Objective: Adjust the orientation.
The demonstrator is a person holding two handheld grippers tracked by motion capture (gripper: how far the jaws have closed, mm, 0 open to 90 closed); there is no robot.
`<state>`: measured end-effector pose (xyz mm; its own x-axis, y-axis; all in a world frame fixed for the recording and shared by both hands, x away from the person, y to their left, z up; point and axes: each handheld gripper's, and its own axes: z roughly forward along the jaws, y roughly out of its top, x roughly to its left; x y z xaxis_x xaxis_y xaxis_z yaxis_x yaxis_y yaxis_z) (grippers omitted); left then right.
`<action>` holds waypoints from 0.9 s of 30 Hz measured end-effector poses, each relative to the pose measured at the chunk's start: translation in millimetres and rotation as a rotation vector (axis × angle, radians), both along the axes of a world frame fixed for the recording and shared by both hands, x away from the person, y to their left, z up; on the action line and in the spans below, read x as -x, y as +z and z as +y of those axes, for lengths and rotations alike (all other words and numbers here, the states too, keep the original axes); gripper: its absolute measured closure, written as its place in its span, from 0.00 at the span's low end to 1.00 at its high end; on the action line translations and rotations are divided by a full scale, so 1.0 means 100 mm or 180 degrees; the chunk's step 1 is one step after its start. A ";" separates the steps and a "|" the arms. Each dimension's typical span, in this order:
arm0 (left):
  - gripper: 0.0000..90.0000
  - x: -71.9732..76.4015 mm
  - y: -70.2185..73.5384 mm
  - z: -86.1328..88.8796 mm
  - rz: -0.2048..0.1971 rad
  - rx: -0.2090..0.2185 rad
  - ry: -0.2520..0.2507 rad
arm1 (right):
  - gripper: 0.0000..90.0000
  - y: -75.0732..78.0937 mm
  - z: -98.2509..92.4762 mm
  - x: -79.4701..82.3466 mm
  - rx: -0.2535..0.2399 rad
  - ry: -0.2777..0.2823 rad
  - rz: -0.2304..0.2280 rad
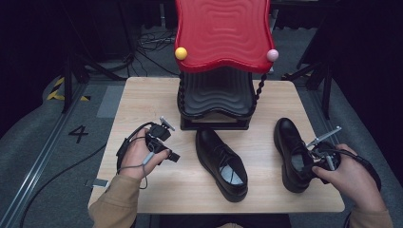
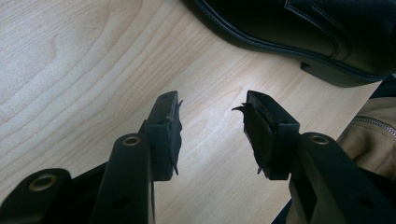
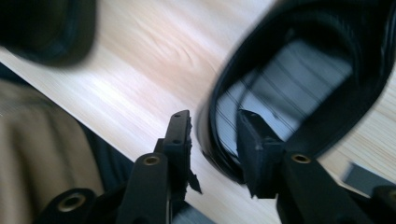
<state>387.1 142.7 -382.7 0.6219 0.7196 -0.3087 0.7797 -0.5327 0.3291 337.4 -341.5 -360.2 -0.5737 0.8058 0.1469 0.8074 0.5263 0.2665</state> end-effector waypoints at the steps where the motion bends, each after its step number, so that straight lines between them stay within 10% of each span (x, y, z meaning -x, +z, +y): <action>1: 0.62 0.00 0.00 0.01 0.0001 -0.0001 0.0006 | 0.66 0.02 0.02 -0.01 -0.0113 -0.0108 -0.0098; 11: 0.62 0.07 -0.02 0.11 0.0014 -0.0009 0.0101 | 0.69 -0.25 0.11 -0.36 -0.0216 -0.0841 -0.0276; 18: 0.62 0.13 -0.03 0.21 0.0033 -0.0010 0.0195 | 0.94 -0.40 0.13 -0.48 -0.0309 -0.0987 -0.0171; 27: 0.62 0.13 -0.03 0.23 0.0030 -0.0003 0.0212 | 0.97 -0.17 0.15 -0.34 -0.0306 -0.0984 -0.0336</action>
<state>373.7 166.0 -385.4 0.5697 0.7597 -0.3135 0.8165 -0.4798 0.3211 371.2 -326.8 -376.8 -0.3207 0.9293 0.1833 0.8901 0.2295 0.3937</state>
